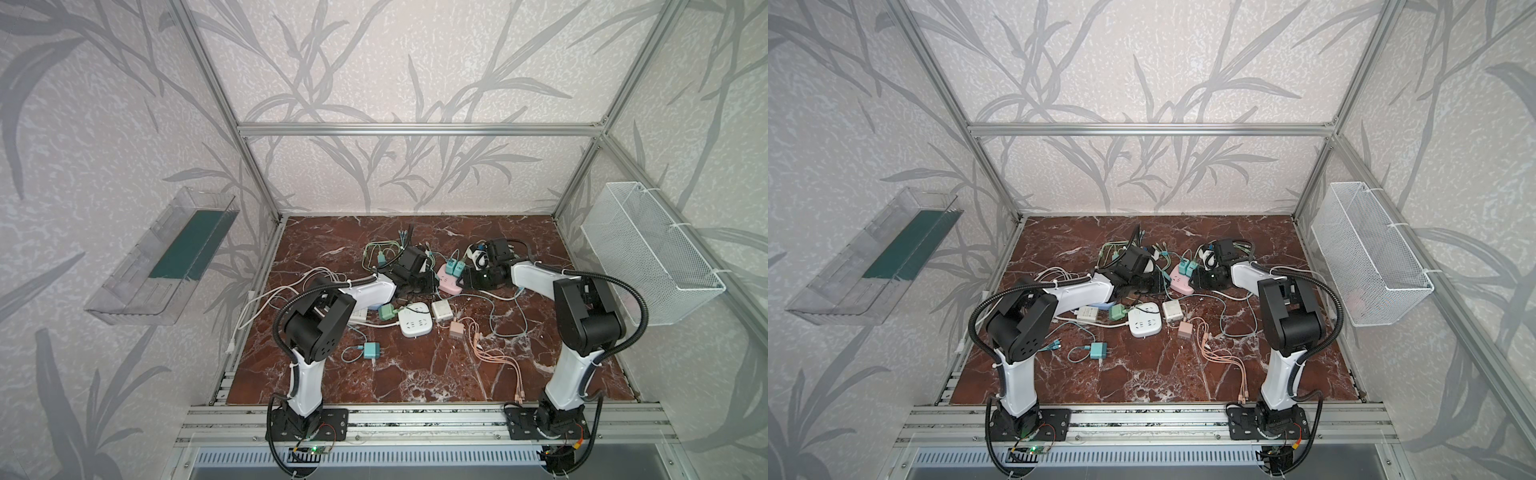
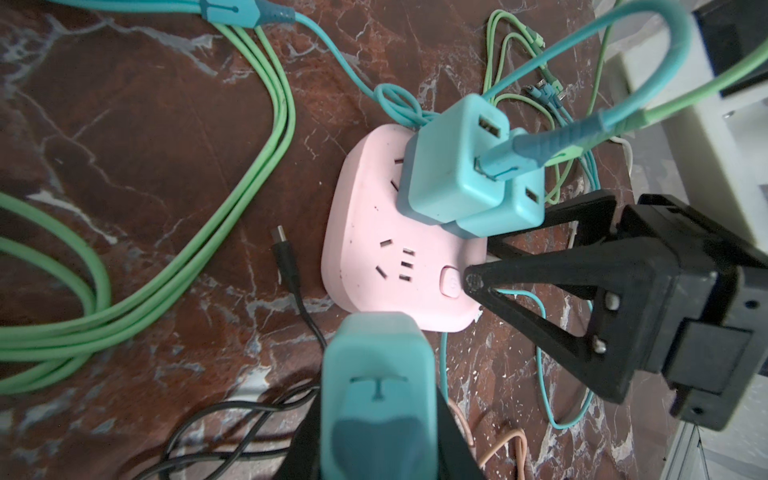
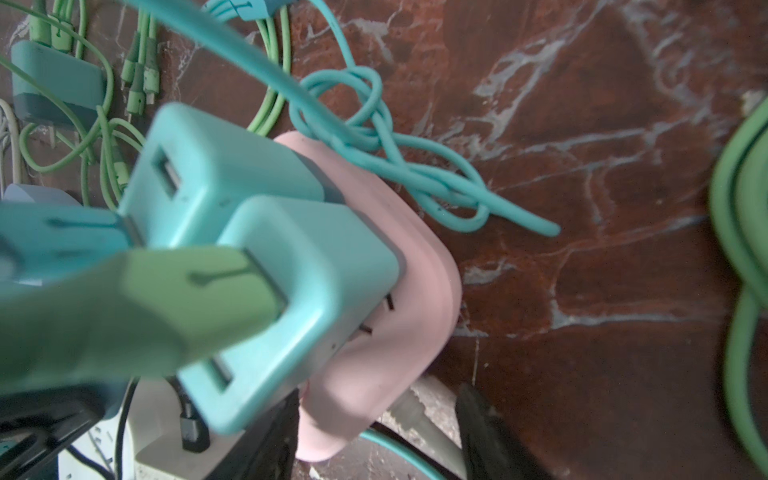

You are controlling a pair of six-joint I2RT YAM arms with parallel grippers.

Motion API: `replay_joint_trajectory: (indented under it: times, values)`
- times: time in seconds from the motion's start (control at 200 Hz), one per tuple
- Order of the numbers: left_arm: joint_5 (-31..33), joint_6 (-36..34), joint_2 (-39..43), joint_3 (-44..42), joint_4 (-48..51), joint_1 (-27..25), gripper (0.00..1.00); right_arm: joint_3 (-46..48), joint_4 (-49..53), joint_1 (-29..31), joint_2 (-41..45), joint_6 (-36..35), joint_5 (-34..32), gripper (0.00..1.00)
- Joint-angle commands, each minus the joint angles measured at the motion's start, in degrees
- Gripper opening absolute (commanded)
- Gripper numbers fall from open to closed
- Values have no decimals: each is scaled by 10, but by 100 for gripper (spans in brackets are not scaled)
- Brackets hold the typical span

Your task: Pull the plug off the socket

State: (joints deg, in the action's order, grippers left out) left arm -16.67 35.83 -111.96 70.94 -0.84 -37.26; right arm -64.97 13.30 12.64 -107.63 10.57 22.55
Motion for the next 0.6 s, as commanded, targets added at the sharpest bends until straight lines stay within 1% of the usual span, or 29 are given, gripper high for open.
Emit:
replay_joint_trajectory:
  times: [0.0,0.195,0.325,0.46,0.595]
  values:
    - [-4,5,-3,-9,12,3,21,6,-1,-2,17,-4,3,61]
    - [-8,-1,-17,5,47,3,22,5,0,-2,17,-2,0,61]
    - [-5,-11,-29,31,97,4,22,5,1,-3,17,-2,-2,61]
    - [-1,-12,-27,28,96,4,22,5,1,-3,14,1,-2,61]
    - [2,-18,-31,38,116,4,27,5,1,-3,11,2,0,61]
